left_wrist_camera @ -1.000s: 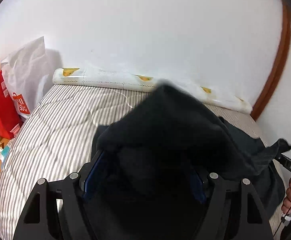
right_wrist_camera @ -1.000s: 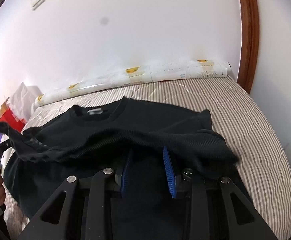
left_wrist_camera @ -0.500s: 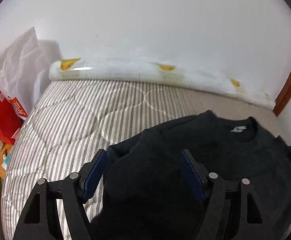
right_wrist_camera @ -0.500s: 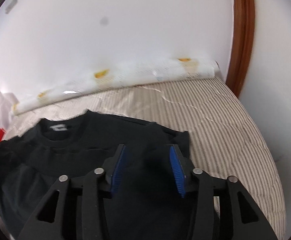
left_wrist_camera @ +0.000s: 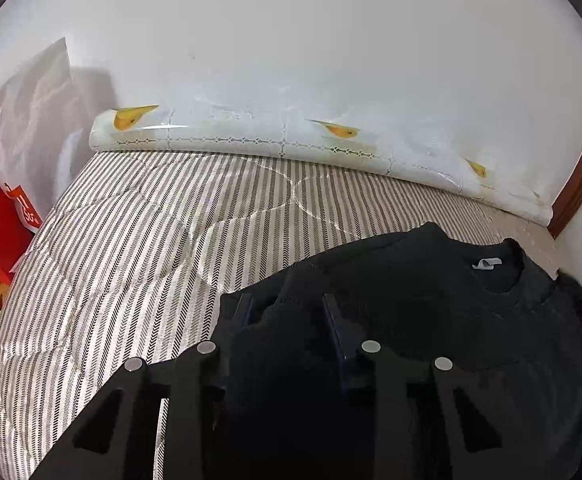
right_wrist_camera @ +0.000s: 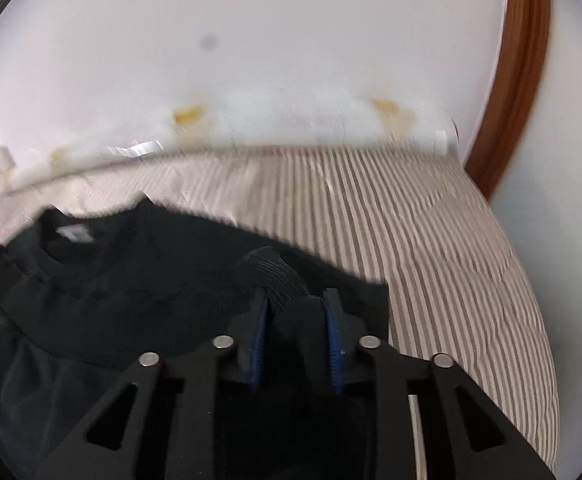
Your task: Fold small clothes
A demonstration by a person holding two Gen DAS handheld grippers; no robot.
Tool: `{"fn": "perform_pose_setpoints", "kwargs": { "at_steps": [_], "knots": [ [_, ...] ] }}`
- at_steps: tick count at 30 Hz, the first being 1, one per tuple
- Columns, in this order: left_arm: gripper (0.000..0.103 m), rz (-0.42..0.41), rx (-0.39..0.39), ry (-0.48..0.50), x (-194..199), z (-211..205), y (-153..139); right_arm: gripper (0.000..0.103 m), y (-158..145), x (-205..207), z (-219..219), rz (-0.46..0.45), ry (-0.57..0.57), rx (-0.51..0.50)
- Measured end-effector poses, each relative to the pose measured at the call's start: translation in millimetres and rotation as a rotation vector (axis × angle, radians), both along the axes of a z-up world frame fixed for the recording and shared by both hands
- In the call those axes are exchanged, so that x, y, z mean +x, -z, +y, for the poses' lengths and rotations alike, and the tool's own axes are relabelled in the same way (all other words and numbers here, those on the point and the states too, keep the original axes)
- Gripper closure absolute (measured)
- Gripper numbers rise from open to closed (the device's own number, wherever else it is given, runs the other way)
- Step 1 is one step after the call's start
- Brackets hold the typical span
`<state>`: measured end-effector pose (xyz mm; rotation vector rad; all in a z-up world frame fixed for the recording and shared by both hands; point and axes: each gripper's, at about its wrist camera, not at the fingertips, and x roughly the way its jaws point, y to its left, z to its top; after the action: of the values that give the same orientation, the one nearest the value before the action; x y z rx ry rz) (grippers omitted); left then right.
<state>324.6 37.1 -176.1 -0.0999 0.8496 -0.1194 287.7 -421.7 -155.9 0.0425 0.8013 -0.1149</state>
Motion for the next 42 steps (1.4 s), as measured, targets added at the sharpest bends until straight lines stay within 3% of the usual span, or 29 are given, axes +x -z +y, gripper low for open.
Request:
{"fn": "perform_pose_setpoints", "kwargs": {
  "at_steps": [2,6,11,14,16,17,20,23,27,37,42],
  "knots": [
    [0.072,0.005,-0.002,-0.001,1,1,0,0.079,-8,-5,-5,-0.067,0.009,0.017],
    [0.069,0.007,0.002,-0.006,1,1,1,0.078,19,13,-11,0.056,0.059,0.016],
    [0.060,0.016,0.005,-0.012,0,2,0,0.072,15,10,-12,0.062,0.066,0.015],
    [0.058,0.027,-0.012,-0.015,-2,7,-3,0.069,2,1,-8,0.038,0.083,0.012],
    [0.049,0.043,-0.030,-0.023,-5,12,-6,0.068,-11,-7,-3,0.017,0.090,0.008],
    [0.039,0.042,-0.032,-0.031,-7,15,-8,0.068,-20,-10,2,0.006,0.086,0.003],
    [0.036,0.018,-0.049,-0.039,-23,26,-20,0.064,-44,-22,25,-0.032,0.045,0.005],
    [0.032,0.014,-0.061,-0.044,-39,39,-29,0.054,-63,-35,63,-0.064,-0.023,0.030],
    [0.032,0.012,0.008,-0.088,-70,60,-40,0.051,-72,-50,129,-0.069,-0.142,0.050],
    [0.032,0.040,0.026,-0.149,-138,123,-41,0.048,-61,-99,301,-0.008,-0.376,0.070],
    [0.032,0.031,0.019,-0.169,-167,145,-41,0.048,-53,-141,365,-0.009,-0.492,0.022]
  ]
}}
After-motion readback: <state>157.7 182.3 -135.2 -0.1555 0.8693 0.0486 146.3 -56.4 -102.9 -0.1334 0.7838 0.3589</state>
